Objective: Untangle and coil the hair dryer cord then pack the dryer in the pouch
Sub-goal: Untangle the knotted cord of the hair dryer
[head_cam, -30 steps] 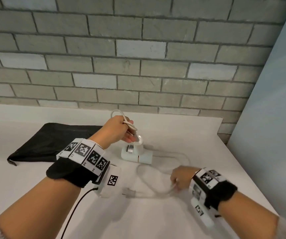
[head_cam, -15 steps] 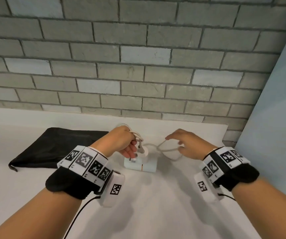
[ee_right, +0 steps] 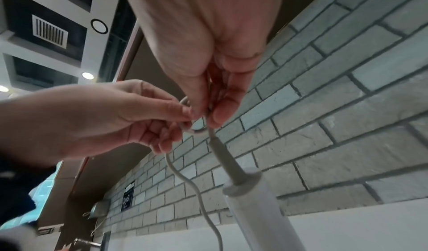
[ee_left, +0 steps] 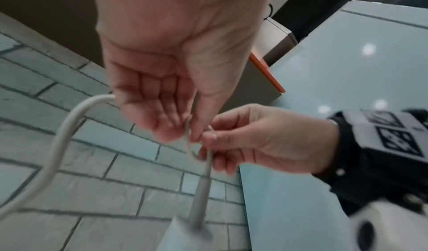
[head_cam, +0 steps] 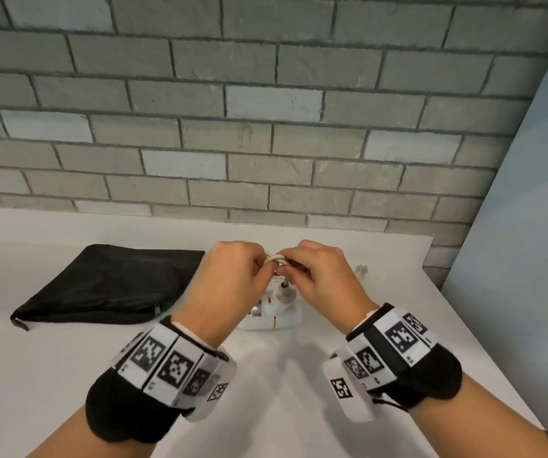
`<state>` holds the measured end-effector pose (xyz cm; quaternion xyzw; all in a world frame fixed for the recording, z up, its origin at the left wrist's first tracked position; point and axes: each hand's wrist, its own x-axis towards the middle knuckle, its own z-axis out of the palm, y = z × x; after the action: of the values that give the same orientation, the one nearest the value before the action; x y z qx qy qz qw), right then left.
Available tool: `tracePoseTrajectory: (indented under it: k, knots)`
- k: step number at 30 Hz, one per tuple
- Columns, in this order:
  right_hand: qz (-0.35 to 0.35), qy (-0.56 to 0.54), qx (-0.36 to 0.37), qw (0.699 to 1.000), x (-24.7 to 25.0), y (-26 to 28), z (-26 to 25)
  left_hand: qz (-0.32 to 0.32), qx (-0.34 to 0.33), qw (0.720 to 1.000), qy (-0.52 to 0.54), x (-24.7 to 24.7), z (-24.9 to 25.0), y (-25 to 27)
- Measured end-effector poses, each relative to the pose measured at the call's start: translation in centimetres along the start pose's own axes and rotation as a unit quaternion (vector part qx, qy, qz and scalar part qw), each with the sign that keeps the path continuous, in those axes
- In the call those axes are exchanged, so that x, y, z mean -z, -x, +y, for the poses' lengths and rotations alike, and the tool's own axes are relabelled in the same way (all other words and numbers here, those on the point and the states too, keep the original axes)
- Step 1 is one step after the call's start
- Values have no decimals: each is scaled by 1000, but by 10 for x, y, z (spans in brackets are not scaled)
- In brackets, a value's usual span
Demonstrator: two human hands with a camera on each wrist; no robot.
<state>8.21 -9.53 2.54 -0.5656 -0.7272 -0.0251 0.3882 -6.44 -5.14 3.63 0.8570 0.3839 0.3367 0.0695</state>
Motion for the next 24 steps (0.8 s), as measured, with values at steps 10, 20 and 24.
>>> tracePoseTrajectory:
  k: [10,20,24]
  knots:
    - [138,-18,20,990,-11,28,0,32,-44,996,66,-23,-6,13]
    - [5,-545,-135,827,2,58,8,51,79,987,132,-50,-7,16]
    - [-59,-325,-119,936,14,48,8,68,45,987,141,-55,3,18]
